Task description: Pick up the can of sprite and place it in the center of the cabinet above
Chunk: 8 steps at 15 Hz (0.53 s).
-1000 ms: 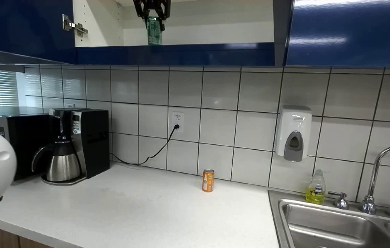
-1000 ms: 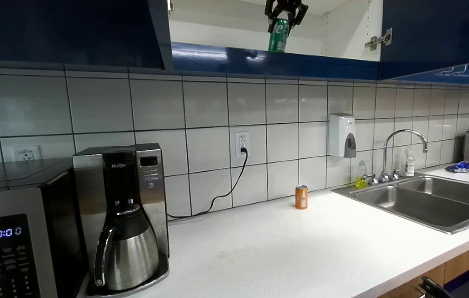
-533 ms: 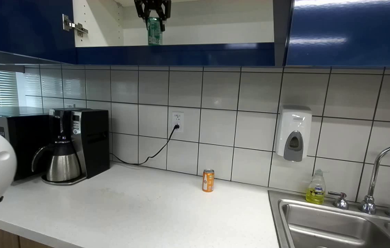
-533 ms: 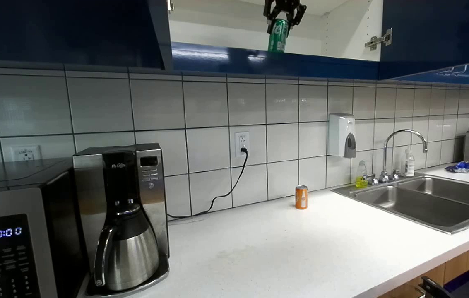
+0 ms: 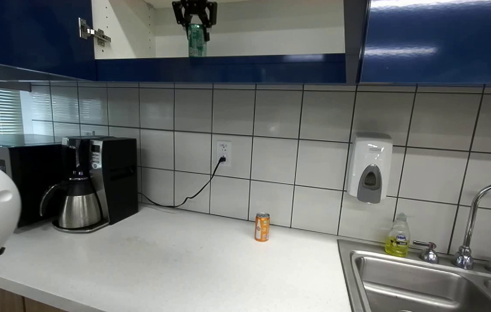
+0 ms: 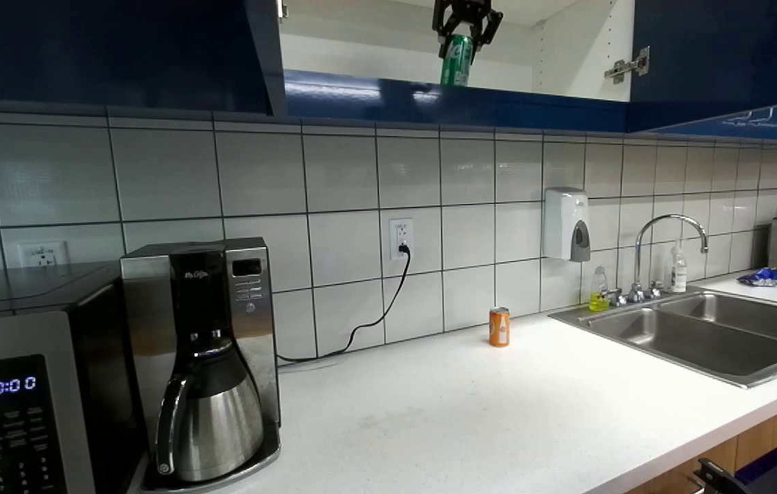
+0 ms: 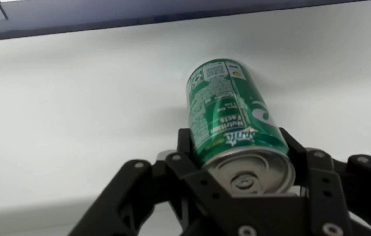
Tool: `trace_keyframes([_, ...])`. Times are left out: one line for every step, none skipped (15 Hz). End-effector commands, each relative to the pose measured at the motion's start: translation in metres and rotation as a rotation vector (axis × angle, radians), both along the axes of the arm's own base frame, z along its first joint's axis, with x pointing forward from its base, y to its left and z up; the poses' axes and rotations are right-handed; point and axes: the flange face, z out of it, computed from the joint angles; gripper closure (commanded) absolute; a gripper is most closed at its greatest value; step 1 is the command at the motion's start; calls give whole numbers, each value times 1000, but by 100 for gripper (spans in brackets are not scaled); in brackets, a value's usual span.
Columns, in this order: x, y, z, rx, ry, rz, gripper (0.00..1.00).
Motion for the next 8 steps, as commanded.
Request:
trace_keyframes([7, 3, -1, -13, 31, -31, 62])
trace_keyframes([7, 4, 0, -16, 32, -30, 62])
trace_keyframes([8, 4, 0, -17, 34, -34, 50])
trace_keyframes([8, 4, 1, -18, 36, -34, 12])
trace_keyframes([8, 4, 1, -19, 38, -37, 11])
trace_keyframes([9, 4, -1, -20, 45, -39, 4])
trace_keyframes([10, 5, -2, -21, 51, -41, 1])
trace_keyframes([12, 5, -3, -21, 56, -43, 0])
